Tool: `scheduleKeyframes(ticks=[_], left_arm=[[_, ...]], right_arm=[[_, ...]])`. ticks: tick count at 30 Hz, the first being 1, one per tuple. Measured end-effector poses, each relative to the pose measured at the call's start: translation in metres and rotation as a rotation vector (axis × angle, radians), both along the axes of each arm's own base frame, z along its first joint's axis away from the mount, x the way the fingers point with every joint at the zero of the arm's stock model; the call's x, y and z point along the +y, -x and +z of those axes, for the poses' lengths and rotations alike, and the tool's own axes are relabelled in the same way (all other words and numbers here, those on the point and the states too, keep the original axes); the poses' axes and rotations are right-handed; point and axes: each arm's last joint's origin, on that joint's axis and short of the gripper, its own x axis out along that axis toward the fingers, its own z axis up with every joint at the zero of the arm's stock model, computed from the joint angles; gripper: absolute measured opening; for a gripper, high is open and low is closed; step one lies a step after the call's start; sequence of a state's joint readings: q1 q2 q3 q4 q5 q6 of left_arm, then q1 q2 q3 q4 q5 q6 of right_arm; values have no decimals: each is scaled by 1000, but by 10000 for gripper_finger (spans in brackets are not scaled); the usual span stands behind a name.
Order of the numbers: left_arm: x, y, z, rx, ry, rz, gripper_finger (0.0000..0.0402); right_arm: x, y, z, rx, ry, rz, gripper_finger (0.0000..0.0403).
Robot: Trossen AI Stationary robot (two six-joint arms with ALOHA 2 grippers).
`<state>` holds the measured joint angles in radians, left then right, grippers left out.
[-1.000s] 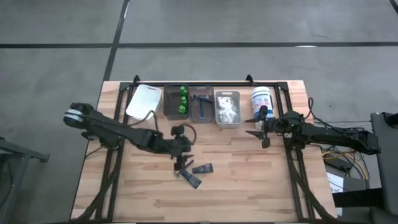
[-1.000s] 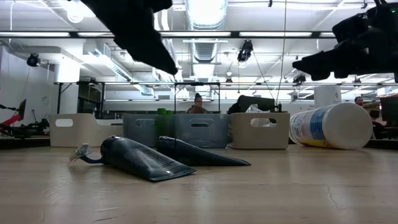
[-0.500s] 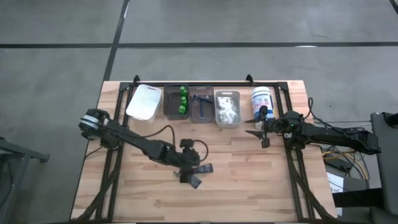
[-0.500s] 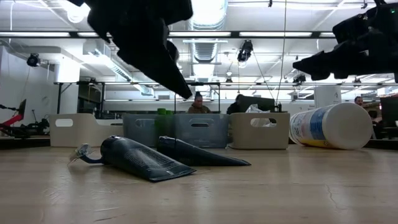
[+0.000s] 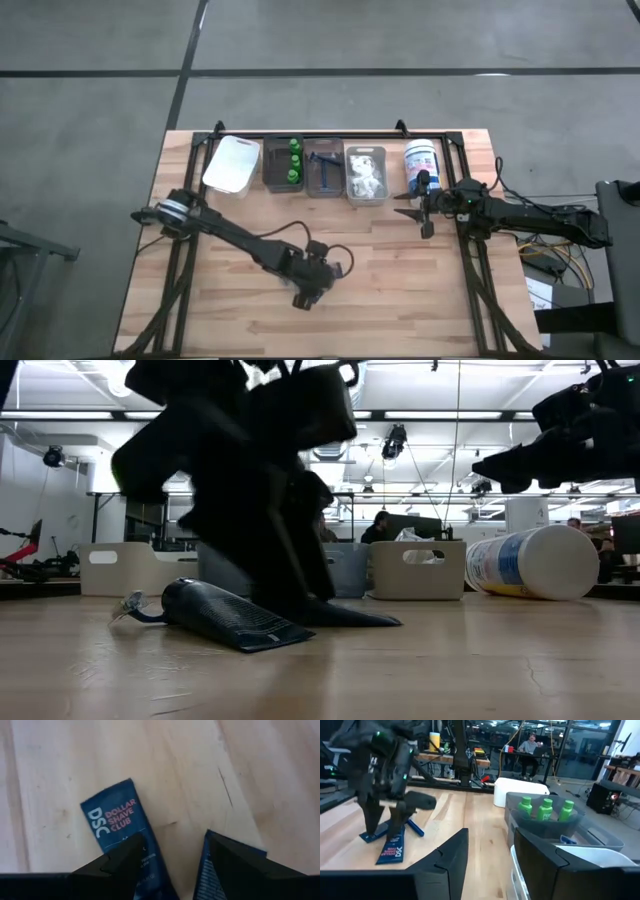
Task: Pick & Place Travel size toiletries
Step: Put the top shaving cream into the white bin
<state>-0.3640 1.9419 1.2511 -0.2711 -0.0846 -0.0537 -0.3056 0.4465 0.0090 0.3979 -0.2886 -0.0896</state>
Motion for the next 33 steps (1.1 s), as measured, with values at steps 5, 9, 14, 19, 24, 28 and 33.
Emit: scheduleKeyframes(ticks=[5, 9, 14, 19, 24, 28, 33], left_arm=[[-6, 1, -7, 34, -24, -17, 232], [-6, 2, -12, 42, -63, -31, 232], [-6, 2, -20, 68, -72, -31, 232], [-6, 2, -23, 81, -45, 12, 232], [-7, 3, -17, 70, -28, 40, 232], [-9, 6, -16, 78, -44, 40, 232], [-12, 12, -13, 100, -57, 25, 232]], right_arm=[[0, 0, 0, 1, -8, 0, 137], [0, 0, 0, 0, -7, 0, 125], [0, 0, 0, 1, -5, 0, 109], [0, 0, 0, 1, -5, 0, 92], [0, 0, 0, 1, -38, -1, 75], [0, 0, 0, 0, -96, -4, 62], [0, 0, 0, 1, -84, -3, 50]])
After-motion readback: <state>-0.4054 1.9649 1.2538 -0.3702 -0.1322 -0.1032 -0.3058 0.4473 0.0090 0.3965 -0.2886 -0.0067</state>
